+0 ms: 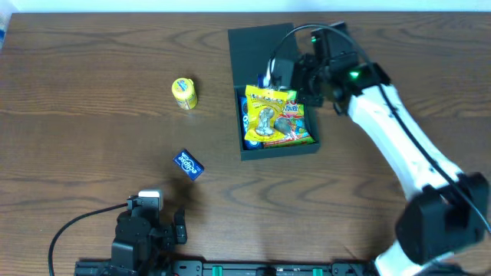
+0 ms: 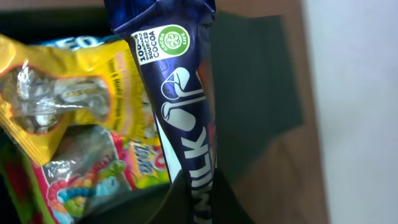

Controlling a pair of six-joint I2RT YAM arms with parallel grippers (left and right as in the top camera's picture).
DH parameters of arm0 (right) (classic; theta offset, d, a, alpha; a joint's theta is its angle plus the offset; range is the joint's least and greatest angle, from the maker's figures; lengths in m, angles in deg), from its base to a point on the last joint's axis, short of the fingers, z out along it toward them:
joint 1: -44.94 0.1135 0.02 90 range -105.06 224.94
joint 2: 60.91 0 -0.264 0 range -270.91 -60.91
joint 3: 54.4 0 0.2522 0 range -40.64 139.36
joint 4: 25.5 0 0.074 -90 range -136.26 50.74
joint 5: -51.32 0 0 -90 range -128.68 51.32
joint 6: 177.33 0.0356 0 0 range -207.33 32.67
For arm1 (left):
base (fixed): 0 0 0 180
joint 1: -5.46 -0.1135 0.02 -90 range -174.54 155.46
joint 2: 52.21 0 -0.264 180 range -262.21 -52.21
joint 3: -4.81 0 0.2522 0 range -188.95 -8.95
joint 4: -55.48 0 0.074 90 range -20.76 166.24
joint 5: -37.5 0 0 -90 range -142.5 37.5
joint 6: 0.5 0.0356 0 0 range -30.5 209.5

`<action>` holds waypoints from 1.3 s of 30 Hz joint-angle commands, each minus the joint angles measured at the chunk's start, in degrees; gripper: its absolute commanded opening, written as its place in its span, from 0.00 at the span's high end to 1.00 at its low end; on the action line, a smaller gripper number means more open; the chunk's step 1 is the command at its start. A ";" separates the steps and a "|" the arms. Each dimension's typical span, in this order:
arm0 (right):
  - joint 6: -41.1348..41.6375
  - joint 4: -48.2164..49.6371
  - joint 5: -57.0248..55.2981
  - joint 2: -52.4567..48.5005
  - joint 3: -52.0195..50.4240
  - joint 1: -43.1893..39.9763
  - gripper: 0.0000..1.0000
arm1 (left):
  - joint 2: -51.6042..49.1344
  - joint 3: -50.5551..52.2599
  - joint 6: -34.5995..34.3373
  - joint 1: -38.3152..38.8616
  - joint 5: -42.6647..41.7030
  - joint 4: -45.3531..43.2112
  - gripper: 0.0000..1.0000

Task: Pack container
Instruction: 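Lift the Dairy Milk bar and carry it into the black box, then lower the bar along the box's right wall and release it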

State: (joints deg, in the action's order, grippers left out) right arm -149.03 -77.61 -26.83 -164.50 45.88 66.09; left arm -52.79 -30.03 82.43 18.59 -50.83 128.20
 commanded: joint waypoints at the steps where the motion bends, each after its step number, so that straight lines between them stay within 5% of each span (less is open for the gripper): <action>1: -4.15 0.00 1.90 -3.17 1.25 0.52 0.99 | 0.37 0.72 -0.66 -0.35 1.49 3.76 0.05; 39: -3.45 11.43 -2.47 -13.49 1.25 4.02 0.99 | 0.37 0.72 -0.66 -0.35 1.49 3.76 0.05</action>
State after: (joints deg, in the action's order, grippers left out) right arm -153.42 -66.81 -26.76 -177.68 45.97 69.68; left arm -52.79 -30.03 82.43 18.59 -50.83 128.20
